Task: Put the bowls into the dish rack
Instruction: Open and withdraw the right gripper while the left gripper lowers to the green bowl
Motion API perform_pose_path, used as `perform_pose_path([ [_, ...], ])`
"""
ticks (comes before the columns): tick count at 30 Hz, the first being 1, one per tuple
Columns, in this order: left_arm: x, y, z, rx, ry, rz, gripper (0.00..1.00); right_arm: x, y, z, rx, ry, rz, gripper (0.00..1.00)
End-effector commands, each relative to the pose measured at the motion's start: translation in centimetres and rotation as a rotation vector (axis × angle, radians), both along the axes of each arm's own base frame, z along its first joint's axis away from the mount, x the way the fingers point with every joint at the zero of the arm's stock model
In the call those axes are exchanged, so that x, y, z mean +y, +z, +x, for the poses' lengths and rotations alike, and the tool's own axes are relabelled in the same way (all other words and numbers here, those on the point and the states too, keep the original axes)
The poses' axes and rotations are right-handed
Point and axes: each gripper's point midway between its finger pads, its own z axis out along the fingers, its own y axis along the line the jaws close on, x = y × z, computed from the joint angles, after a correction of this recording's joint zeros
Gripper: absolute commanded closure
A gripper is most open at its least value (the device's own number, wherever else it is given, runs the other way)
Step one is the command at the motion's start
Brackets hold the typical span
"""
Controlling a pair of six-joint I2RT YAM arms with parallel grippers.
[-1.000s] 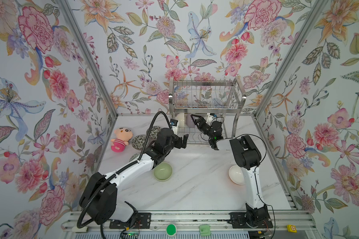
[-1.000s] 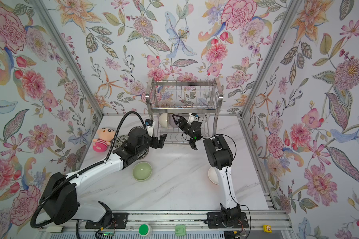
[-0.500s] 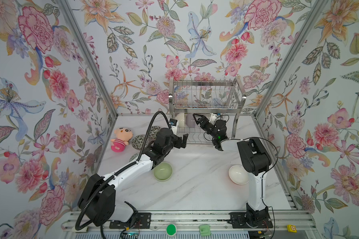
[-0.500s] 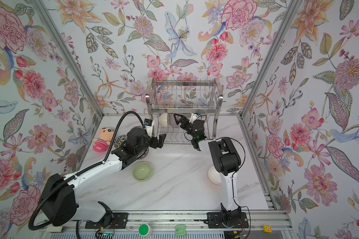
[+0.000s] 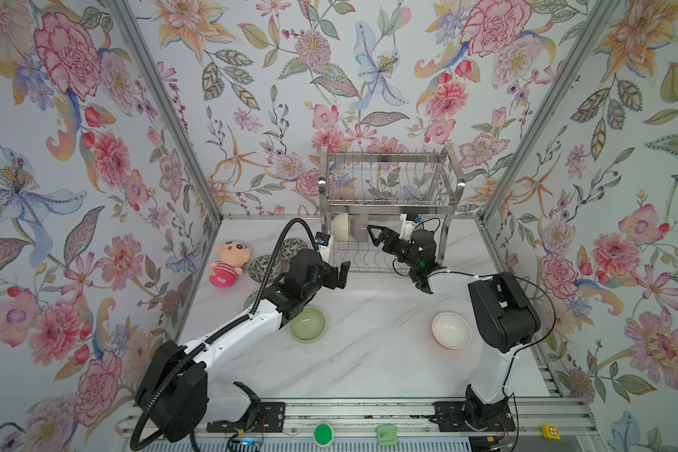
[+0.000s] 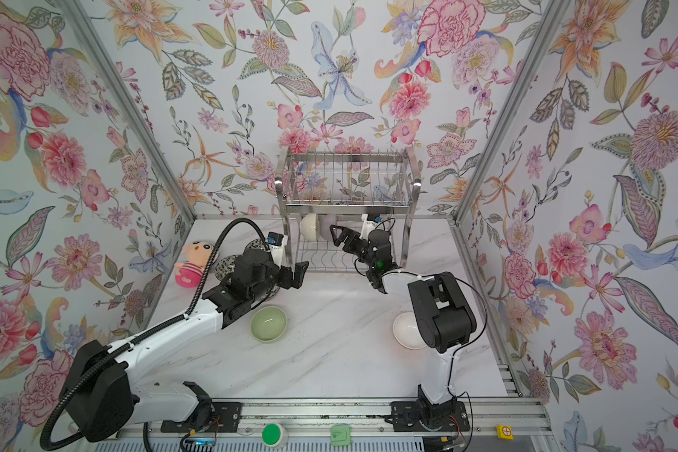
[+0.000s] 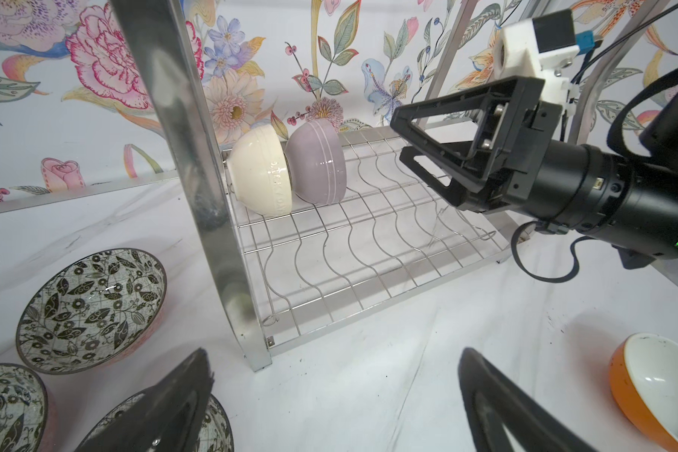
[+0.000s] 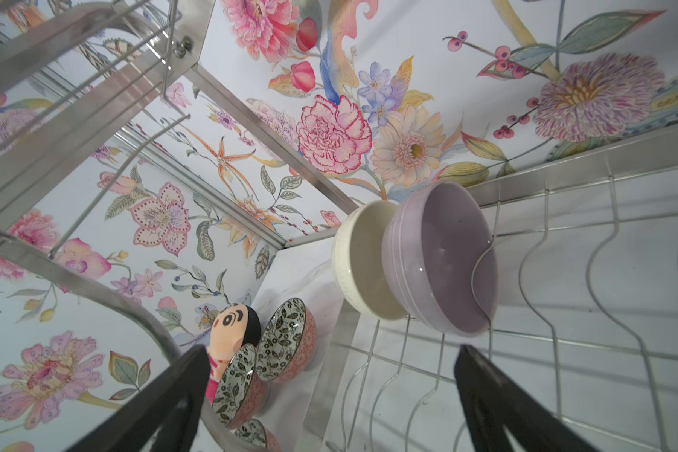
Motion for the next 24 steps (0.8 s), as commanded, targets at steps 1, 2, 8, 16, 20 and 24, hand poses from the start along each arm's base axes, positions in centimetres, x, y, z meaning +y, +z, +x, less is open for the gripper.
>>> perform_pose_path([
  [1, 1.7, -1.0, -0.8, 0.046, 0.031, 0.043, 0.01, 0.6, -0.5, -2.5, -0.016, 0.020, -0.172, 0.01],
  [2, 2.0, -1.2, -1.0, 0.061, 0.039, 0.043, 0.01, 0.7, -0.5, -3.2, -0.019, 0.026, -0.204, 0.01],
  [8, 3.2, -3.1, -2.5, 0.172, 0.028, 0.026, 0.01, 1.4, -0.4, -7.1, -0.066, 0.045, -0.474, 0.01],
  [16, 6.7, -8.7, -4.9, 0.386, 0.146, 0.169, 0.01, 2.1, -2.2, -12.0, -0.173, 0.092, -0.767, 0.01],
  [20, 7.7, -10.4, -6.5, 0.451, 0.153, 0.216, 0.01, 2.0, -2.4, -13.1, -0.190, 0.091, -0.765, 0.01],
  [24, 6.4, -11.1, -8.5, 0.537, 0.095, 0.118, 0.01, 1.2, -2.1, -13.3, -0.190, 0.073, -0.766, 0.01],
])
